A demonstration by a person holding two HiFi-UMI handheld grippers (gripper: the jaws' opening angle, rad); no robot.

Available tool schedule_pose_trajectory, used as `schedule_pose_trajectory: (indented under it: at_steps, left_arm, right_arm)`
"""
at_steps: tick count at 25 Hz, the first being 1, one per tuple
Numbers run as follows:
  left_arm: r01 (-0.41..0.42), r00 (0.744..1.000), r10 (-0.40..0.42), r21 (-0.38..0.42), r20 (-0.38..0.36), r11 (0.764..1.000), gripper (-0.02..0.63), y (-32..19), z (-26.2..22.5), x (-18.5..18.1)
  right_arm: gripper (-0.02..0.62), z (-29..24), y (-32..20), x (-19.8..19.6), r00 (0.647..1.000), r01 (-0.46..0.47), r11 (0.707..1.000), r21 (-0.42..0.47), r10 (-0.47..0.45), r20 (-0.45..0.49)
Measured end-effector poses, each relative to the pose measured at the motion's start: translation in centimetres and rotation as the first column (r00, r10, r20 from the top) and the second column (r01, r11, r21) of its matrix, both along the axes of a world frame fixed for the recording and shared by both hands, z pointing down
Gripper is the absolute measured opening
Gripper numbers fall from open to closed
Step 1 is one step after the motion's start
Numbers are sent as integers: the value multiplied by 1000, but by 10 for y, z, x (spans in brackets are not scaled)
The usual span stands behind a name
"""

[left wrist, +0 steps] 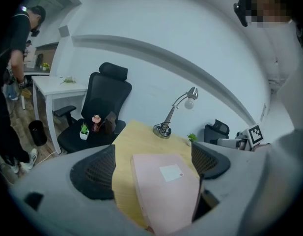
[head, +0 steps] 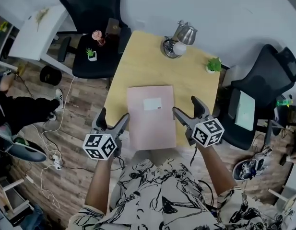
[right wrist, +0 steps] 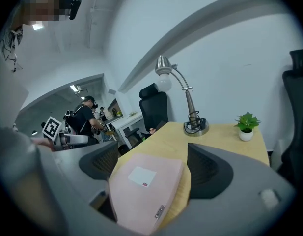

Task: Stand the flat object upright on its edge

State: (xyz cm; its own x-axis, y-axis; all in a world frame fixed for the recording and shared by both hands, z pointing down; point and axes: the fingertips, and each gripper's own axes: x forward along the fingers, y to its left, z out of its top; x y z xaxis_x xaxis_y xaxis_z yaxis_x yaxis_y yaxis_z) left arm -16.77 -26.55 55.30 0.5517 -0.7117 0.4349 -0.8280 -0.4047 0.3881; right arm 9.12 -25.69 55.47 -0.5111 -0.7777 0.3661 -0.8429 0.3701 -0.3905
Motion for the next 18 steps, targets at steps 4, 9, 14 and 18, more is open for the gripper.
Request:
schedule_pose_trajectory:
  at_steps: [4,9,14,18]
  left_arm:
    - [-25,1000,25,-87,2,996,474,-11,40,14]
    - [-41,999,41,-170,-6,985,474,-34,88,30]
    - [-54,998,43,-267,-45,962,474,-39,126,41]
    - [-59,997,41,-306,-64,950,474,-44,147,48]
  right_arm:
    - [437,37,-14,1,1000,22,997,-79,-21,14]
    - [443,81,-32,-1,998,43,986,-159,-37,45]
    - [443,119,-34,-10,994,49,965,-256,-22,106]
    - [443,139,-40,-17,990,60,952,-300,-19,137]
